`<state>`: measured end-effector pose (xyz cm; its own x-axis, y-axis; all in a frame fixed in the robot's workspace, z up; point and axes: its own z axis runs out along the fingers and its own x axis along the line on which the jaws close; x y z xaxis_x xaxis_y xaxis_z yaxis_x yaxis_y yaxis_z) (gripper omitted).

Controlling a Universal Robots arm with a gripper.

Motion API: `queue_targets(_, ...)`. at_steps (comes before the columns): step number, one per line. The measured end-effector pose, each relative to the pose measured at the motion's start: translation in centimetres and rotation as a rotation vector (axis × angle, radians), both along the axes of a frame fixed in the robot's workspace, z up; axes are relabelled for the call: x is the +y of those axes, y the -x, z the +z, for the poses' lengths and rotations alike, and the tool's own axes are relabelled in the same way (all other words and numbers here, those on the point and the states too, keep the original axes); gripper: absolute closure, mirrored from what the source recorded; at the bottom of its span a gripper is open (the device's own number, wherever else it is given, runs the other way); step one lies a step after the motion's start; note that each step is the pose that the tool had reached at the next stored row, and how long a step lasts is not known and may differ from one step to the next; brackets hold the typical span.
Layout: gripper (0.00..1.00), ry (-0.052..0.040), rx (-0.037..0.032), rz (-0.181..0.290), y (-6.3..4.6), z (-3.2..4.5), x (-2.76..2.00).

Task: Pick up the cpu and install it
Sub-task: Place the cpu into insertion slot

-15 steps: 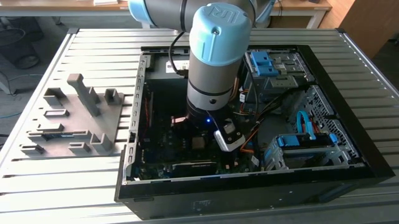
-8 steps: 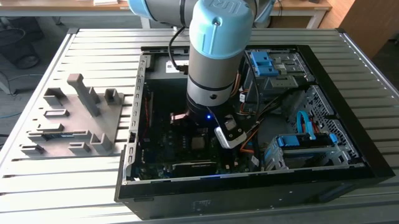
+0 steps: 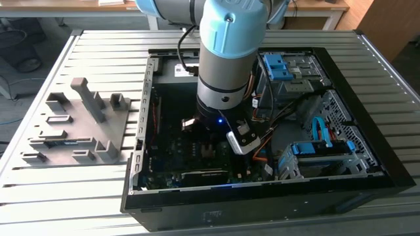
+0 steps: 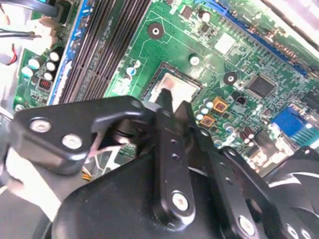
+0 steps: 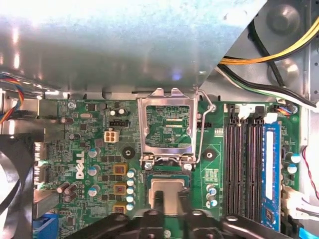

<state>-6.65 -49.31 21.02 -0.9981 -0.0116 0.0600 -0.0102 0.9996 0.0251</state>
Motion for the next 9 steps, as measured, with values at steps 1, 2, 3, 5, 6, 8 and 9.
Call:
queue_targets(1, 0.75, -0.0015, 0.0024, 0.001, -0.2, 0.00, 0.00)
queue_targets(2, 0.81, -0.0033, 0.0050, 0.002, -0.4, 0.00, 0.00)
queue_targets(3, 0.87, -0.0048, 0.0080, 0.004, -0.7, 0.00, 0.00)
queue_targets(5, 0.90, -0.0076, 0.0134, 0.006, -1.2, 0.00, 0.00)
queue_targets(6, 0.90, -0.0087, 0.0150, 0.007, -1.4, 0.00, 0.00)
queue_targets(8, 0.90, -0.0124, 0.0172, 0.008, -1.7, 0.04, 0.00)
queue_targets(9, 0.90, -0.0148, 0.0185, 0.008, -1.9, 0.08, 0.00)
